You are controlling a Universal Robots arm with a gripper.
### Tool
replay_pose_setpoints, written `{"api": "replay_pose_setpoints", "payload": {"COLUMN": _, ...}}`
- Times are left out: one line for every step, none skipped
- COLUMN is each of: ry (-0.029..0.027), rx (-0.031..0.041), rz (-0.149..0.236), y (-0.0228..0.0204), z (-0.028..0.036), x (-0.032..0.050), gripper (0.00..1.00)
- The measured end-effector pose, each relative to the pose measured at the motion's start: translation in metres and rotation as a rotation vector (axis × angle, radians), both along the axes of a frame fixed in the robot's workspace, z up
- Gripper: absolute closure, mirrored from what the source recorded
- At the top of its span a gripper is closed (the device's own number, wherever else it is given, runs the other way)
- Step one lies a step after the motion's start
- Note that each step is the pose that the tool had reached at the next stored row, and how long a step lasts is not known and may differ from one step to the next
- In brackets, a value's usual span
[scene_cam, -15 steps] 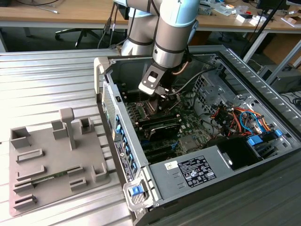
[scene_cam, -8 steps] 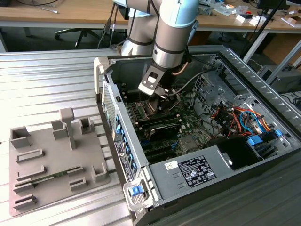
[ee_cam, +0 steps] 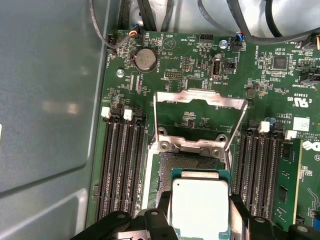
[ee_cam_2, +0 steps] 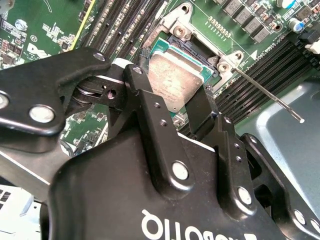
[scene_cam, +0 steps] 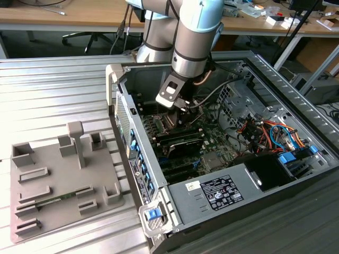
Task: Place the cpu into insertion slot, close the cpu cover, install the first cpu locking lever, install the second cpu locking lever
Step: 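Place the cpu into insertion slot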
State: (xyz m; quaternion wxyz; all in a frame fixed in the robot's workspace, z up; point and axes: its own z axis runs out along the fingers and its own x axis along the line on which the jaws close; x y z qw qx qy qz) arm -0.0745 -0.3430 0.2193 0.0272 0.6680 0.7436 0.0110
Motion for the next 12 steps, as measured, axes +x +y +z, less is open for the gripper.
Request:
{"api": "replay_pose_setpoints", "payload": {"ry": 0.0000, "rx": 0.0000, "rz": 0.000, "y": 0.0000, "z": -0.0001, "x": 0.0000, "gripper": 0.46}}
{"api": "replay_pose_setpoints", "payload": {"ry": 0.0000, "rx": 0.0000, "rz": 0.000, "y": 0.0000, "z": -0.0002, "x": 0.0000, "gripper": 0.46}}
{"api": "replay_pose_setpoints", "payload": {"ry": -0.0001, "rx": 0.0000, "rz": 0.000, "y": 0.0000, "z": -0.0004, "x": 0.0000, "gripper": 0.46}}
{"api": "replay_pose_setpoints", "payload": {"ry": 0.0000, "rx": 0.0000, "rz": 0.000, "y": 0.0000, "z": -0.0005, "x": 0.0000, "gripper": 0.46}}
{"api": "replay_pose_setpoints", "payload": {"ry": 0.0000, "rx": 0.0000, "rz": 0.000, "y": 0.0000, "z": -0.0007, "x": 0.0000, "gripper": 0.46}}
{"api": "replay_pose_setpoints", "payload": {"ry": 0.0000, "rx": 0.0000, "rz": 0.000, "y": 0.0000, "z": -0.0009, "x": 0.0000, "gripper": 0.46}}
{"api": "replay_pose_setpoints", "payload": {"ry": 0.0000, "rx": 0.0000, "rz": 0.000, "y": 0.0000, "z": -0.0011, "x": 0.0000, "gripper": 0.46}}
{"api": "replay_pose_setpoints", "payload": {"ry": 0.0000, "rx": 0.0000, "rz": 0.000, "y": 0.0000, "z": -0.0013, "x": 0.0000, "gripper": 0.46}}
{"api": "replay_pose_setpoints", "payload": {"ry": 0.0000, "rx": 0.0000, "rz": 0.000, "y": 0.0001, "z": -0.0015, "x": 0.0001, "gripper": 0.46}}
{"api": "replay_pose_setpoints", "payload": {"ry": 0.0000, "rx": 0.0000, "rz": 0.000, "y": 0.0001, "z": -0.0017, "x": 0.0001, "gripper": 0.46}}
{"api": "replay_pose_setpoints", "payload": {"ry": 0.0000, "rx": 0.0000, "rz": 0.000, "y": 0.0001, "z": -0.0018, "x": 0.0000, "gripper": 0.46}}
{"api": "replay_pose_setpoints", "payload": {"ry": 0.0000, "rx": 0.0000, "rz": 0.000, "y": 0.0001, "z": -0.0020, "x": 0.0001, "gripper": 0.46}}
